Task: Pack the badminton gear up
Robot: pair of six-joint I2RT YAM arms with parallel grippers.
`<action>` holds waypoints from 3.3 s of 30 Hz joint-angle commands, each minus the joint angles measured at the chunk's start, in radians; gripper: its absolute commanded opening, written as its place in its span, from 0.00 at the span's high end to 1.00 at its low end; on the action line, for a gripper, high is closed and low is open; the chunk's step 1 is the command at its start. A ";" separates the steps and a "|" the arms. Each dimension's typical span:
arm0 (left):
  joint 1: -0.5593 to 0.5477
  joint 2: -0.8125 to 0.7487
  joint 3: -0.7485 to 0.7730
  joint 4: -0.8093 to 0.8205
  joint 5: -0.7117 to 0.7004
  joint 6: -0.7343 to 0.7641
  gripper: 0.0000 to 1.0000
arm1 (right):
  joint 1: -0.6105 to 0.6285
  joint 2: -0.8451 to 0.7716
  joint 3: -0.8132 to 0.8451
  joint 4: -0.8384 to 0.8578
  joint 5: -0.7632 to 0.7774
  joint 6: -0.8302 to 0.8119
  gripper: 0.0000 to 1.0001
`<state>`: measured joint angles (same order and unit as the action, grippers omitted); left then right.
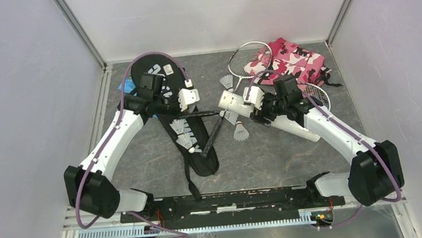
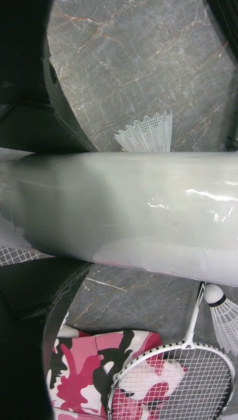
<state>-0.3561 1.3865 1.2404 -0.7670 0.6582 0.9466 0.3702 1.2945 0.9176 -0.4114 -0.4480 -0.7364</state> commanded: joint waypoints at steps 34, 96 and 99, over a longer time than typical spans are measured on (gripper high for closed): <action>0.216 -0.160 -0.454 0.262 -0.408 -0.087 0.19 | -0.002 -0.049 -0.021 0.118 0.029 0.081 0.65; 0.213 0.258 0.281 -0.271 0.101 -0.081 0.98 | -0.025 -0.045 0.224 0.030 0.179 0.090 0.63; 0.212 0.205 0.280 -0.181 0.178 -0.195 0.98 | -0.025 -0.024 0.216 0.013 0.083 0.073 0.62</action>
<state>-0.1417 1.6718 1.4914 -1.0637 0.7101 0.9192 0.3458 1.2591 1.1053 -0.3721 -0.2684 -0.6338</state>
